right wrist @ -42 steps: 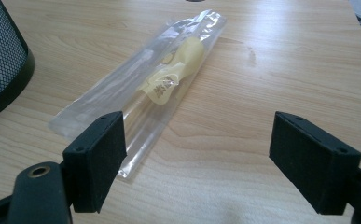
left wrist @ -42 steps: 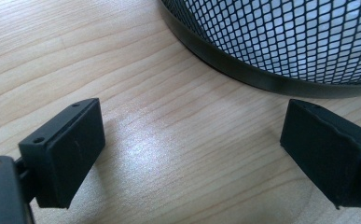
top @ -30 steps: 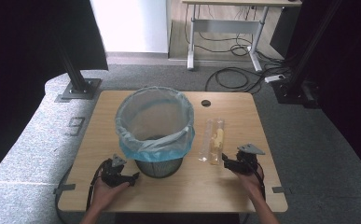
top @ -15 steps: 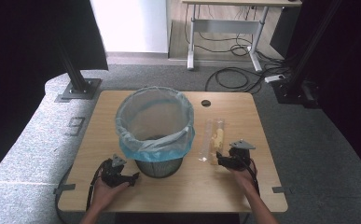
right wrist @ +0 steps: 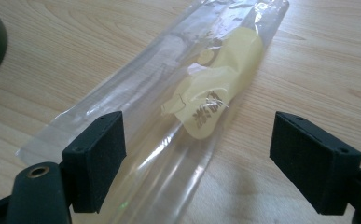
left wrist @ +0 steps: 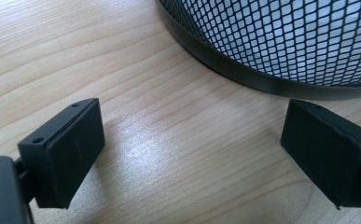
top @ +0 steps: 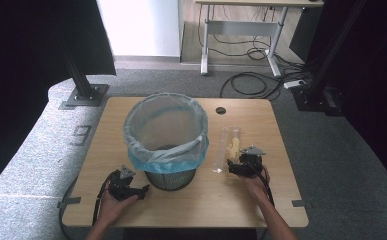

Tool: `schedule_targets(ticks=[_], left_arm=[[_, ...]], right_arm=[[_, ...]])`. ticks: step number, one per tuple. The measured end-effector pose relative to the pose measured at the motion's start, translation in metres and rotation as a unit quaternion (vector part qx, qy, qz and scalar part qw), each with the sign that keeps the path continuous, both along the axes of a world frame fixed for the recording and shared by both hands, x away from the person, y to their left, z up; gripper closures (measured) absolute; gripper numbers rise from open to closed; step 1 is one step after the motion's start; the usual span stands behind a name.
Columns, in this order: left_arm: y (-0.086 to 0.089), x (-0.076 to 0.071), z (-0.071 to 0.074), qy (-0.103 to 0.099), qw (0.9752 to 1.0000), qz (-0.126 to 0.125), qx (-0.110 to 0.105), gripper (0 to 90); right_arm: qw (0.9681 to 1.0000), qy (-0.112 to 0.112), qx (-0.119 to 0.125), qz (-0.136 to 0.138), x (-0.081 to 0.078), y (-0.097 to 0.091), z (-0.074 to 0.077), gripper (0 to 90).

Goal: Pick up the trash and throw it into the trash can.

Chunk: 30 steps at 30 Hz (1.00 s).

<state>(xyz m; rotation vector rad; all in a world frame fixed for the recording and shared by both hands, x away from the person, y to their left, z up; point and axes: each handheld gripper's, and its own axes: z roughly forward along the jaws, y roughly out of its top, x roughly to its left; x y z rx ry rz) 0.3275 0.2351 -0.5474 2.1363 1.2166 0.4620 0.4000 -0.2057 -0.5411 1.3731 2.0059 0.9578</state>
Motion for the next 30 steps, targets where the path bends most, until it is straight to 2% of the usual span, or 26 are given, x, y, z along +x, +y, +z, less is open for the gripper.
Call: schedule_targets(ticks=[7, 11, 13, 15, 19, 24, 26, 30], left_arm=[[0.000, 0.000, 0.000, 0.000, 1.0000, 0.000, 0.000, 6.0], [0.000, 0.000, 0.000, 0.000, 1.0000, 0.000, 0.000, 6.0], [0.000, 0.000, 0.000, 0.000, 1.0000, 0.000, 0.000, 6.0], [0.000, 0.000, 0.000, 0.000, 1.0000, 0.000, 0.000, 6.0], [0.000, 0.000, 0.000, 0.000, 1.0000, 0.000, 0.000, 6.0], [0.000, 0.000, 0.000, -0.001, 1.0000, 0.001, 0.000, 6.2], [0.000, 0.000, 0.000, -0.001, 1.0000, 0.001, 0.000, 6.3], [0.000, 0.000, 0.000, -0.001, 1.0000, 0.001, 0.000, 6.2]], right_arm=[[0.9999, 0.012, -0.011, -0.003, 0.010, 0.004, -0.006, 17.5], [0.9994, 0.027, -0.023, 0.001, 0.012, 0.007, -0.012, 18.4], [0.9995, 0.026, -0.017, 0.001, 0.012, 0.006, -0.012, 20.7], [0.9995, 0.026, -0.016, 0.003, 0.011, 0.006, -0.011, 27.2], [0.9993, 0.023, -0.029, 0.004, 0.009, 0.005, -0.008, 46.7], [0.9992, 0.029, -0.026, 0.002, 0.008, -0.001, -0.006, 70.4], [0.9990, 0.028, -0.034, 0.009, 0.008, -0.003, -0.006, 77.8], [0.9991, 0.033, -0.020, 0.016, 0.009, -0.006, -0.004, 84.6]])
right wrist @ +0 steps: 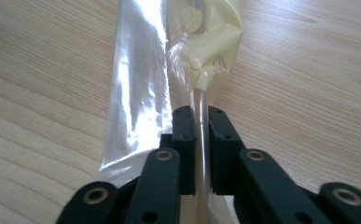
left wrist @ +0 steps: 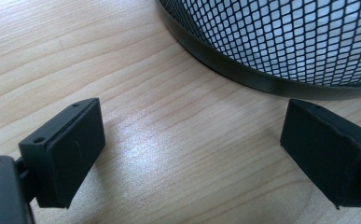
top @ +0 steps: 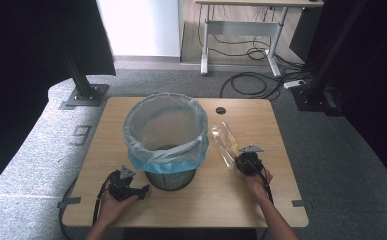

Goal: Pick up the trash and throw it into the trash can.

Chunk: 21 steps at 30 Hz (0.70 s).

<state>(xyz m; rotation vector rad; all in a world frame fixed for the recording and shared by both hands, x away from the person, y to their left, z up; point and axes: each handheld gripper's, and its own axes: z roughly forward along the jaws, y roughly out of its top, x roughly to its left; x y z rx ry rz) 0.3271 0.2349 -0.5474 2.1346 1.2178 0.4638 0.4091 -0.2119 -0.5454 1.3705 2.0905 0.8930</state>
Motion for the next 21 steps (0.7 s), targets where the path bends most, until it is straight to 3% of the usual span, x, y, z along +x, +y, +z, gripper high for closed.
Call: schedule_targets(ticks=[4, 7, 12, 21], left_arm=[[0.000, 0.000, 0.000, 0.001, 1.0000, -0.001, 0.000, 6.1], [0.000, 0.000, 0.000, 0.001, 1.0000, -0.001, 0.000, 6.1], [0.000, 0.000, 0.000, 0.001, 1.0000, 0.000, 0.000, 6.2], [0.000, 0.000, 0.000, 0.001, 1.0000, 0.001, 0.000, 6.3]], right_arm=[[0.9998, -0.012, 0.014, 0.005, -0.004, -0.005, 0.012, 86.8], [0.9984, -0.033, 0.045, 0.006, -0.013, -0.014, 0.028, 86.9], [0.9965, -0.040, 0.073, 0.010, -0.025, -0.025, 0.041, 87.0], [0.9926, -0.073, 0.095, 0.019, -0.033, -0.030, 0.063, 86.9]])
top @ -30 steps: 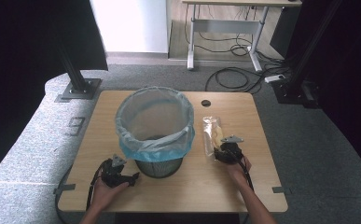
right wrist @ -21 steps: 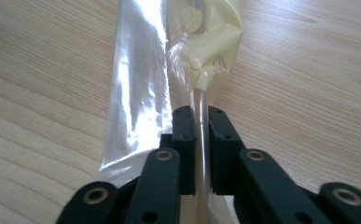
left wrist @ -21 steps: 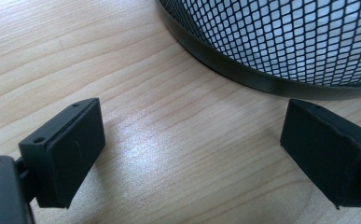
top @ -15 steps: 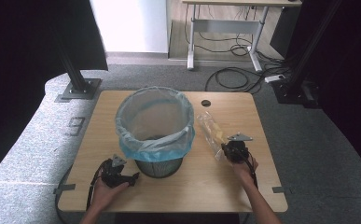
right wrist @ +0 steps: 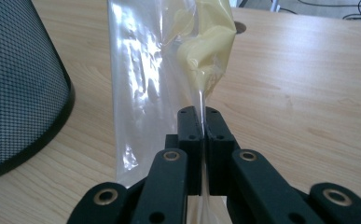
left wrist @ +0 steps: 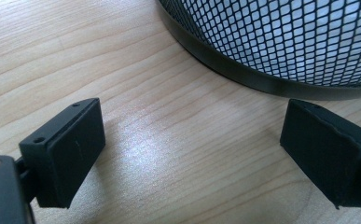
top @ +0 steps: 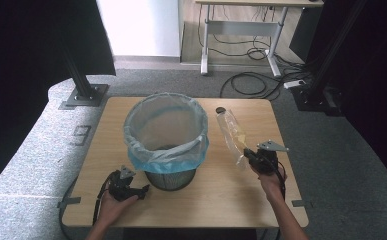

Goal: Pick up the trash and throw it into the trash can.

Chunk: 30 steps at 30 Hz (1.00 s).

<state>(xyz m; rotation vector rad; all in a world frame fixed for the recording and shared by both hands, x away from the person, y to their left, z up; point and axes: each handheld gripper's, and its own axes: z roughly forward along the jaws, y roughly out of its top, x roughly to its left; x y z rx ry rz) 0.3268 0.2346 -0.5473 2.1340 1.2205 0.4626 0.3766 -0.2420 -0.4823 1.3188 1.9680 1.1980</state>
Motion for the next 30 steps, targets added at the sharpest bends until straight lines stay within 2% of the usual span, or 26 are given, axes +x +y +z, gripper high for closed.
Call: schedule_targets(ticks=[6, 9, 15, 24, 30], left_arm=[[0.000, 0.000, 0.000, 0.000, 1.0000, 0.000, 0.000, 6.4], [0.000, 0.000, 0.000, 0.000, 1.0000, 0.000, 0.000, 6.4], [0.000, 0.000, 0.000, 0.000, 1.0000, 0.000, 0.000, 6.4], [0.000, 0.000, 0.000, 0.000, 1.0000, 0.000, -0.001, 6.4], [0.000, 0.000, 0.000, 0.000, 1.0000, 0.000, -0.001, 6.4]], right_arm=[[0.9999, -0.012, 0.012, 0.001, -0.004, -0.001, 0.009, 86.9], [0.9995, -0.022, 0.023, 0.003, -0.007, -0.001, 0.019, 86.9], [0.9974, -0.056, 0.043, 0.013, -0.015, 0.001, 0.043, 86.9], [0.9955, -0.074, 0.053, 0.025, -0.022, 0.008, 0.060, 86.9], [0.9924, -0.095, 0.070, 0.033, -0.029, 0.010, 0.077, 86.9]])
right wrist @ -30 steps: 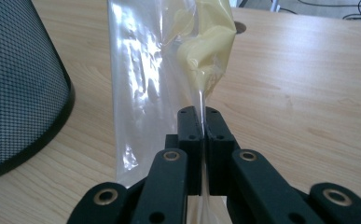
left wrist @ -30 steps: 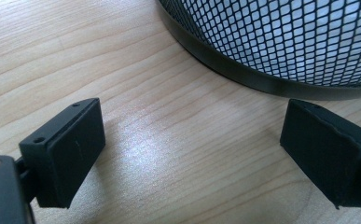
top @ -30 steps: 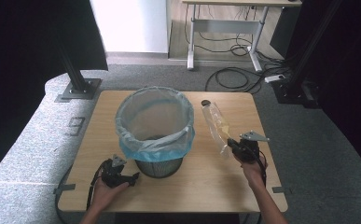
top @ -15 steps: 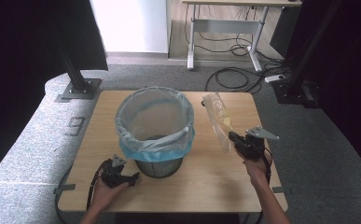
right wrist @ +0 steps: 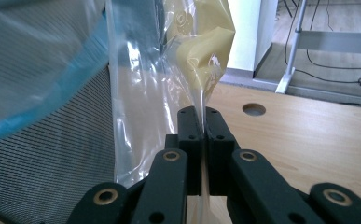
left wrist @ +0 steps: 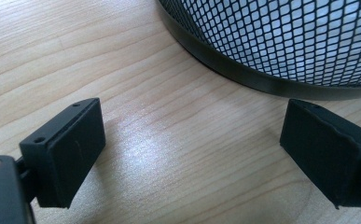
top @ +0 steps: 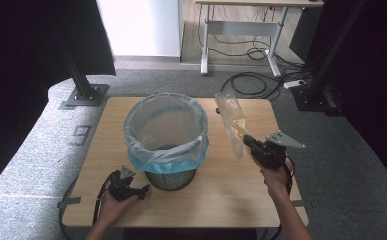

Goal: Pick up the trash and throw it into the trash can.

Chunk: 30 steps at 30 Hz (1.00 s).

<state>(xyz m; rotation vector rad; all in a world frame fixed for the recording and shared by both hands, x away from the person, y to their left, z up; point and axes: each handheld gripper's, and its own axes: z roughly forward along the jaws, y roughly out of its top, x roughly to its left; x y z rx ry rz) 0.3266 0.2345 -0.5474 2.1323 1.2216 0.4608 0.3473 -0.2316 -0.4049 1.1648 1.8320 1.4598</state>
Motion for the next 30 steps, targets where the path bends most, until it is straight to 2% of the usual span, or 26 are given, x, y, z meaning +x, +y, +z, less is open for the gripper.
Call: schedule_targets(ticks=[8, 15, 30], left_arm=[[0.000, 0.000, 0.000, -0.001, 1.0000, 0.000, 0.001, 6.6], [0.000, 0.000, 0.000, -0.001, 1.0000, 0.000, 0.001, 6.6], [0.000, 0.000, 0.000, 0.000, 1.0000, 0.000, 0.000, 6.6]], right_arm=[[0.9997, -0.021, 0.013, 0.007, -0.008, 0.003, 0.013, 86.9], [0.9993, -0.030, 0.022, 0.006, -0.011, 0.002, 0.021, 86.9], [0.9966, -0.062, 0.049, 0.022, -0.019, 0.007, 0.044, 86.9]])
